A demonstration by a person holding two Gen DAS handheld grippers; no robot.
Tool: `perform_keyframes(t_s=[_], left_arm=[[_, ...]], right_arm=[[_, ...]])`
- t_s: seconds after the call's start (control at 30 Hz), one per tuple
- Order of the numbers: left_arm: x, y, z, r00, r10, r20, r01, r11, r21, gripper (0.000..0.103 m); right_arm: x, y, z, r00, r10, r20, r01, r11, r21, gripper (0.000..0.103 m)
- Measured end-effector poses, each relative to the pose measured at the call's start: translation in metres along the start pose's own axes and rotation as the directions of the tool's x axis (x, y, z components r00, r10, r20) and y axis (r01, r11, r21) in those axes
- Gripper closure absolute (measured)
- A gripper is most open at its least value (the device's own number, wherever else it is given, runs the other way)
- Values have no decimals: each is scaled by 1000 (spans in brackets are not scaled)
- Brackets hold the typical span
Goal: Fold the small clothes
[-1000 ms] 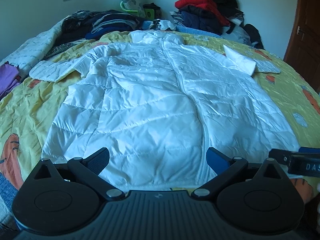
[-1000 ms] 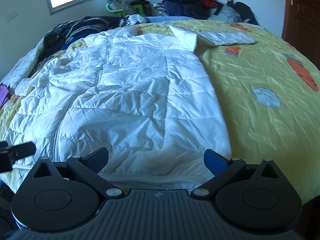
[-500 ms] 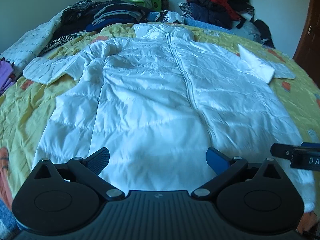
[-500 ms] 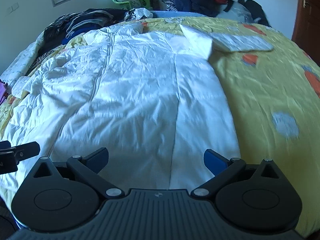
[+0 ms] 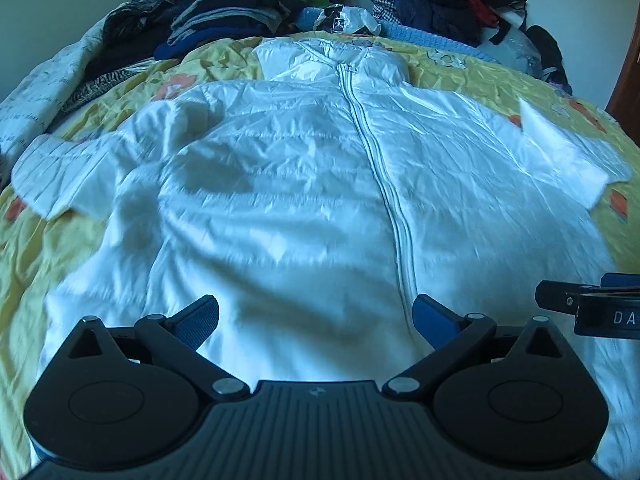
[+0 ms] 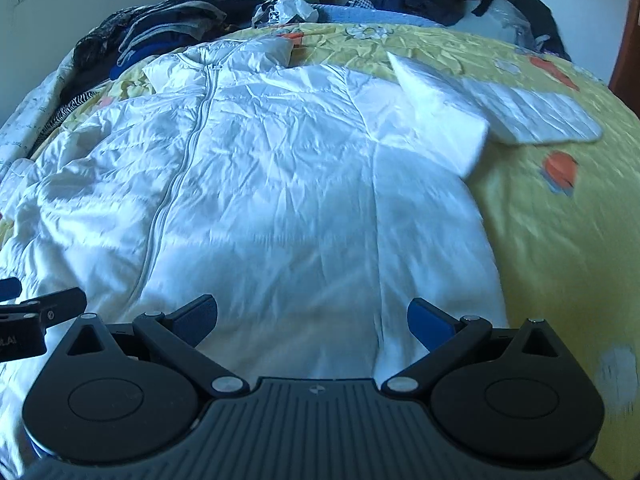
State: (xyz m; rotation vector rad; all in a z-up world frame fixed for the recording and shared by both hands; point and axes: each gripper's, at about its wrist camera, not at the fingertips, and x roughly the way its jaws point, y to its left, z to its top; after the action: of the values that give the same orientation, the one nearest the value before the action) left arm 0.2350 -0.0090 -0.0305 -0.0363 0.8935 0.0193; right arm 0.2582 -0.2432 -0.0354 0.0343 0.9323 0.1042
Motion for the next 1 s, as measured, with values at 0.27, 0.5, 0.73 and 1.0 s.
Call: perform_keyframes(t_s=[0.27,0.5,0.73,1.0], left_arm=[[47,-11,48,1000,9,12,-9,1000,23,0],[88,-19,97,997,42,60,-44,998,43,0],[123,-14,141,991,61,123,-61,998,0,0],[176,3,135,993,45,109,-38,997,-62,0]], right_arm=[[49,-8,49,1000,-17,-12,17,999,-27,0],[86,-11,98,1000,-11,19,12,998,-54,0],[137,-30,189,992,100,72,-103,994,34,0],[249,-38,301,943,331,18,-326,916,233,8]])
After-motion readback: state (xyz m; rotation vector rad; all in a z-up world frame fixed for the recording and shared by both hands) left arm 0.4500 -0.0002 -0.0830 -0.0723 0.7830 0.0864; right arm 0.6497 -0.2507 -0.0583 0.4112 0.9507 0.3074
